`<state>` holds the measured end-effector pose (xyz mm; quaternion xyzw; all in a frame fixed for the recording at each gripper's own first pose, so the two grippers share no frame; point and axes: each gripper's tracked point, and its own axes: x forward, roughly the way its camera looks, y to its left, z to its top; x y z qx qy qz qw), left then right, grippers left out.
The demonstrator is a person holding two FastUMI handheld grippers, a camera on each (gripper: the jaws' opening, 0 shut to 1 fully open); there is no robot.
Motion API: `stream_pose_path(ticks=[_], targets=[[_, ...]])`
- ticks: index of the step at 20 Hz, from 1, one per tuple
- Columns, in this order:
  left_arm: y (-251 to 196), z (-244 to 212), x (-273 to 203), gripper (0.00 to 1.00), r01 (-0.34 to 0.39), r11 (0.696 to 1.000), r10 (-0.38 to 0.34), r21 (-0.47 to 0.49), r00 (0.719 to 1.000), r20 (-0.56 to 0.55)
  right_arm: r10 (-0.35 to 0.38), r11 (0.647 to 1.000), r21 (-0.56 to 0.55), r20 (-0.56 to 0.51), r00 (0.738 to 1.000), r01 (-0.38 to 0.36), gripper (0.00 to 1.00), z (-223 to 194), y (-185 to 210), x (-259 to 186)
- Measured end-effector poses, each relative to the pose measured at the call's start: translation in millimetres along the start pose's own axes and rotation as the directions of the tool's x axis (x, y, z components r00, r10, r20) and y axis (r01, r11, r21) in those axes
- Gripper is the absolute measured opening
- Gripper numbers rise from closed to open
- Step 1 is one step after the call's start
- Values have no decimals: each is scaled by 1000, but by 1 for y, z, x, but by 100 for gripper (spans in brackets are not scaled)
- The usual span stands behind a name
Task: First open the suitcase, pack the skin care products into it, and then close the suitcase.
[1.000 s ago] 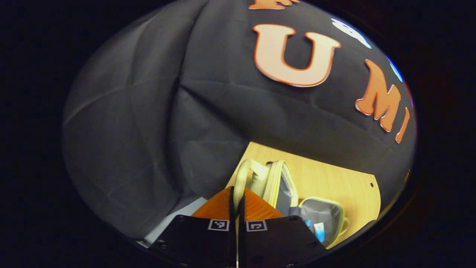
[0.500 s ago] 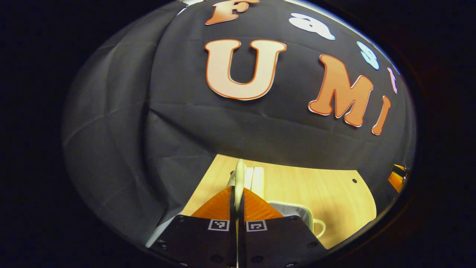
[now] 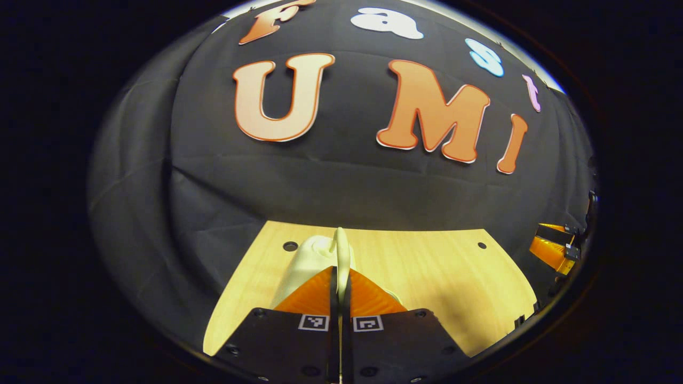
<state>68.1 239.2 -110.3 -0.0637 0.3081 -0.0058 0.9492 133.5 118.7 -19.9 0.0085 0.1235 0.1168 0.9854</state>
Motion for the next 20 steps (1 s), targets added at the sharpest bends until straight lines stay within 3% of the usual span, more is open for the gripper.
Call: stream_pose_path(ticks=[5,12,20], targets=[[-51,-26,7,2,87,996,-88,-33,995,-43,0,1000,16,-3,1000,0,93,-8,-9,-5],[-116,-83,25,2,174,985,-172,2,974,-144,-4,1000,19,-27,1000,5,94,-31,-14,-13],[-162,-152,57,3,165,978,-123,128,951,-285,-13,999,37,-58,998,15,94,-48,-27,-22]])
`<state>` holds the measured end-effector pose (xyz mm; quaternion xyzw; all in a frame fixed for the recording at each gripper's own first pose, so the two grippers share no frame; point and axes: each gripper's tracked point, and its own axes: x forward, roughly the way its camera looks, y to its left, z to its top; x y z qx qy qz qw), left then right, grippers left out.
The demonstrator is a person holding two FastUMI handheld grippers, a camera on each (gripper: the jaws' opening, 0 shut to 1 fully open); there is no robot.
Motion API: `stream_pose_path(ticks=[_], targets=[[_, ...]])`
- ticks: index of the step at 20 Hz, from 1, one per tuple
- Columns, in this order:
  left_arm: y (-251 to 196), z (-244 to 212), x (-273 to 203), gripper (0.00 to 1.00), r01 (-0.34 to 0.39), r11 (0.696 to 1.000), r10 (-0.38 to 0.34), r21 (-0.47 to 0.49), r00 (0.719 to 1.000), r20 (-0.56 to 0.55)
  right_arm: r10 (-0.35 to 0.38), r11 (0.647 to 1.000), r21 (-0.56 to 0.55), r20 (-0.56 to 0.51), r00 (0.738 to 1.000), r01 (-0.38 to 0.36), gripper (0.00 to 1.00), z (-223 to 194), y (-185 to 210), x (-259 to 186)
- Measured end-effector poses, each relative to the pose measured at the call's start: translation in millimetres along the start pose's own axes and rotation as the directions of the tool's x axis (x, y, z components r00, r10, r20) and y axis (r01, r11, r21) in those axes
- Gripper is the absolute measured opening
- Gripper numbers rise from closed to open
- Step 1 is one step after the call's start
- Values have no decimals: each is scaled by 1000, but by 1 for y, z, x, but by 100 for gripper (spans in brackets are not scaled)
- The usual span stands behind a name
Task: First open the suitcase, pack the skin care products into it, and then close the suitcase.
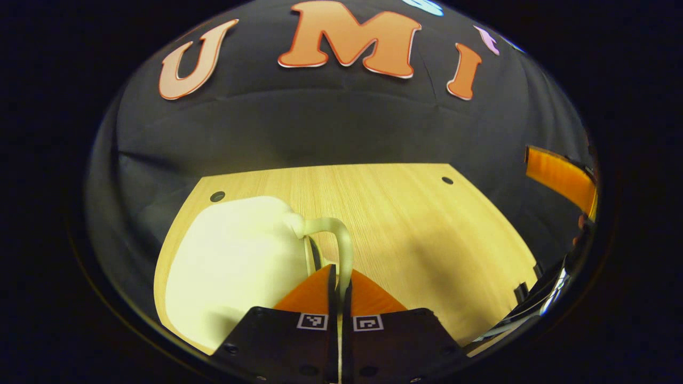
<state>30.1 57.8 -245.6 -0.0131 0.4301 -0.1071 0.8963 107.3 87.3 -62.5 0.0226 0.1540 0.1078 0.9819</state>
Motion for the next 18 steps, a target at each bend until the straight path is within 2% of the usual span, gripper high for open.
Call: stream_pose_path(ticks=[3,4,6,7,8,9,10,12,13,14,18], targets=[[-11,-16,11,3,-5,1000,6,31,999,-49,-14,1000,-12,-18,1000,13,94,-11,-9,-1],[-9,-16,13,11,-12,999,14,35,998,-55,-14,1000,-10,-25,1000,13,94,-14,-11,-1],[-15,-17,12,15,-5,1000,6,22,999,-53,-19,1000,-4,-28,999,19,94,-17,-15,-2],[-24,-17,10,22,21,1000,-21,4,998,-53,-22,1000,-3,-26,999,22,94,-16,-17,-3],[-32,-16,8,34,40,999,-40,-3,998,-39,-23,1000,-3,-24,999,23,94,-16,-17,-3],[-34,-13,6,35,41,999,-40,13,999,-21,-24,1000,-3,-19,1000,24,94,-15,-18,-3],[-39,-8,0,42,48,998,-48,30,999,7,-28,1000,-2,-13,1000,28,94,-13,-19,-3],[-44,8,-7,76,45,998,-48,50,997,66,-37,999,-7,14,999,37,94,-6,-20,-5],[-46,15,-12,79,42,998,-46,47,994,95,-42,999,-16,32,999,42,94,-1,-20,-6],[-47,24,-19,86,28,999,-33,38,991,130,-45,999,-27,50,998,46,94,4,-20,-8],[-49,78,-56,94,-6,1000,8,-6,954,301,-59,997,-41,91,994,63,94,16,-22,-10]])
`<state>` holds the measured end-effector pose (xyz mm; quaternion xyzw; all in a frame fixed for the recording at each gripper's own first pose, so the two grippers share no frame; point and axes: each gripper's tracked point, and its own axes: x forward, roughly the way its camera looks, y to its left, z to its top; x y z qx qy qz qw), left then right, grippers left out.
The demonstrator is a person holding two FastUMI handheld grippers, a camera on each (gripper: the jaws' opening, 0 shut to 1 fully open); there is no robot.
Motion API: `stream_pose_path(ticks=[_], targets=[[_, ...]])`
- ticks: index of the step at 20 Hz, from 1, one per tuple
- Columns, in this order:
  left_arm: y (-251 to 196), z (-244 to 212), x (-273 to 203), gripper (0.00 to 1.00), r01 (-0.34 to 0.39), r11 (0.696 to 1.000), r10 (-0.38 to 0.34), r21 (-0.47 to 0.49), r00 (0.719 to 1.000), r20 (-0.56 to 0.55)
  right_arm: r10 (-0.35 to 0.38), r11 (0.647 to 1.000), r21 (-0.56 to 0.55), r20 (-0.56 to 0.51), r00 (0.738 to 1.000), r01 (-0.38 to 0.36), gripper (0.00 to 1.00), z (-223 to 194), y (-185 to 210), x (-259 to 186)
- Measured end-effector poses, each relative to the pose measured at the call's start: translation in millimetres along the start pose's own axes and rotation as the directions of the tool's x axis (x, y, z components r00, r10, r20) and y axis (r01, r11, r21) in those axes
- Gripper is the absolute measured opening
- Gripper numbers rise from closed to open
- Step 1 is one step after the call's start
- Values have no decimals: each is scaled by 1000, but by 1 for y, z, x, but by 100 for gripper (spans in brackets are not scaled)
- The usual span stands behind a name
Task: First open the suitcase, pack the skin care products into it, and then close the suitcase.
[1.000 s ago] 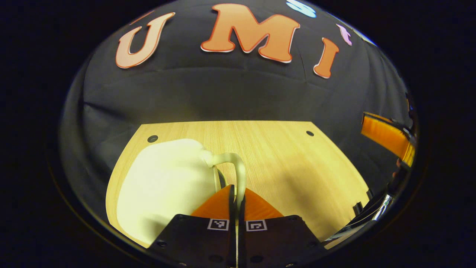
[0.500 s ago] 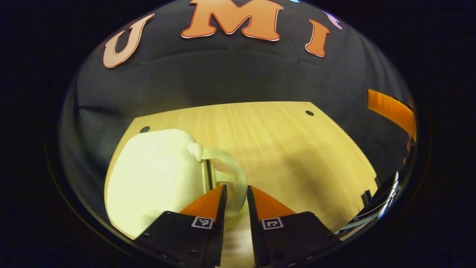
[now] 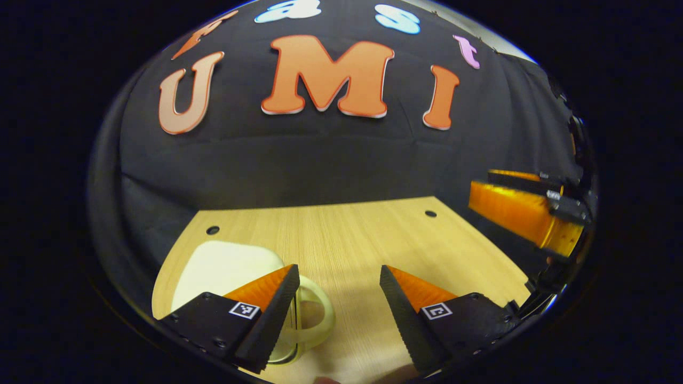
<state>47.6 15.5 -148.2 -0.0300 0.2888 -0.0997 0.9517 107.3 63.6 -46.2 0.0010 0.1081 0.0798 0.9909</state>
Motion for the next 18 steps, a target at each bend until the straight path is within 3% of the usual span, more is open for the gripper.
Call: stream_pose_path(ticks=[5,10,13,14,18], targets=[[5,78,-33,94,-95,995,100,-33,968,228,-3,999,46,49,999,1,93,19,-2,-5],[-7,80,-48,95,-74,996,87,-56,953,291,12,998,57,86,996,-17,93,31,-1,-11],[-21,84,-57,93,-68,996,82,-54,942,325,23,1000,12,121,992,-25,93,38,-3,-19],[-26,87,-59,96,-65,996,79,-54,936,342,35,999,-5,131,991,-35,93,40,-2,-22],[-24,89,-73,96,-147,987,160,-63,903,399,59,998,-33,177,983,-54,93,48,-5,-29]])
